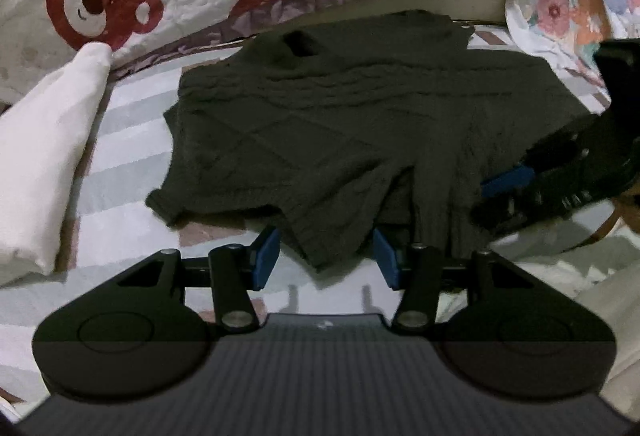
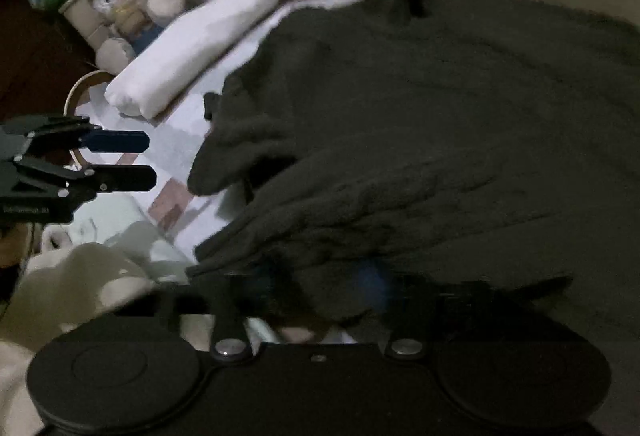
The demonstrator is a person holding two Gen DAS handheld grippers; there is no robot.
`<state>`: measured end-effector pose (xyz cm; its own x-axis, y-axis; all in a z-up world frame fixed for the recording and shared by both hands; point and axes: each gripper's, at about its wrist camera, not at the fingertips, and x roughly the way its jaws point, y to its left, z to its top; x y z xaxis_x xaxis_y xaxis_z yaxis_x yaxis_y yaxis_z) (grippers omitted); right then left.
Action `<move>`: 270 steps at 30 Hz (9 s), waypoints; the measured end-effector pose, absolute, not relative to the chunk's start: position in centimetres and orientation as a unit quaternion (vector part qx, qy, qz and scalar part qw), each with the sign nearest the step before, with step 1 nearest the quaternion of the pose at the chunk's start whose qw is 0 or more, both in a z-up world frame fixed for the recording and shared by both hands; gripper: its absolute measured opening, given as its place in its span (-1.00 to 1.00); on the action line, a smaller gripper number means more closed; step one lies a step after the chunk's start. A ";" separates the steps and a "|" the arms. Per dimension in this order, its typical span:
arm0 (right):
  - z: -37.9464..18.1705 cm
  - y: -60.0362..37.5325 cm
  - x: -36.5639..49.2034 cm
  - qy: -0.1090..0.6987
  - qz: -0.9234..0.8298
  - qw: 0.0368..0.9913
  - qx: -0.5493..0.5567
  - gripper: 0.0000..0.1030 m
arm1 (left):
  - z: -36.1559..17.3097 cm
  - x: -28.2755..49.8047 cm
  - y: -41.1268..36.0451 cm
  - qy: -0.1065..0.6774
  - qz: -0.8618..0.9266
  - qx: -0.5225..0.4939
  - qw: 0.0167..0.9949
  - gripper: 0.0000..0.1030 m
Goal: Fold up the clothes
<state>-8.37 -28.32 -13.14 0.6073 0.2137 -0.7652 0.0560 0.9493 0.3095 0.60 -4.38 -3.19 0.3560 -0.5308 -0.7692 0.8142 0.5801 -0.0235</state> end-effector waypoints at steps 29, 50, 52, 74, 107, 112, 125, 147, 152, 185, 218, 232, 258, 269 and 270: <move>-6.5 -28.8 -10.8 0.366 0.113 0.921 -0.077 0.29 | -8.0 1.2 -13.4 0.396 -0.453 0.221 0.768 0.12; -6.3 -28.4 -8.4 0.328 0.116 0.930 -0.122 -0.72 | -9.5 4.7 -8.3 0.401 -0.365 0.217 0.812 0.15; -4.0 -31.2 -10.0 0.290 0.055 0.953 -0.068 -0.72 | -9.4 4.8 -7.6 0.402 -0.356 0.220 0.815 0.15; -7.0 -46.9 -24.7 0.286 -0.283 0.876 0.266 0.13 | -7.0 -3.8 -15.5 0.258 -0.479 0.405 0.735 0.24; -2.8 -45.2 -27.1 0.117 -0.189 0.934 0.278 -0.98 | -0.1 1.7 -8.2 0.328 -0.419 0.187 0.826 -0.90; -6.4 -42.9 -31.2 0.255 -0.230 0.896 0.283 -0.92 | -2.2 0.9 -1.8 0.396 -0.379 0.169 0.819 -0.91; -9.6 -45.8 -14.2 0.340 -0.125 0.899 0.245 0.41 | -4.9 3.3 0.9 0.455 -0.316 0.101 0.826 -0.16; -4.4 -43.8 -10.7 0.221 -0.074 0.943 0.239 -0.72 | -5.9 5.8 -0.1 0.308 -0.511 0.011 0.802 0.10; 4.6 -40.1 -12.3 0.153 0.039 0.963 0.217 -0.72 | -8.1 6.7 -6.2 0.341 -0.517 0.121 0.775 0.19; -10.8 -34.8 -29.7 0.478 -0.205 0.757 0.396 -0.24 | -7.2 4.1 5.0 0.516 -0.446 -0.010 0.731 -0.01; -14.6 -46.7 -32.9 0.337 -0.461 0.753 0.326 0.08 | -13.4 18.6 0.4 0.474 -0.281 -0.100 0.828 0.11; -15.2 -46.1 -33.4 0.272 -0.449 0.772 0.359 0.22 | -13.2 18.5 -1.2 0.434 -0.307 -0.053 0.845 -0.88; -10.1 -45.4 -33.0 0.240 -0.482 0.817 0.205 -0.87 | -12.1 17.5 6.0 0.438 -0.208 -0.118 0.866 -0.87; -15.3 -45.9 -32.6 0.359 -0.541 0.739 0.181 -0.80 | -12.0 17.8 5.6 0.457 -0.215 -0.099 0.857 -0.56; -15.1 -45.9 -32.4 0.365 -0.547 0.733 0.174 -0.71 | -11.6 17.6 6.0 0.461 -0.218 -0.104 0.854 -0.39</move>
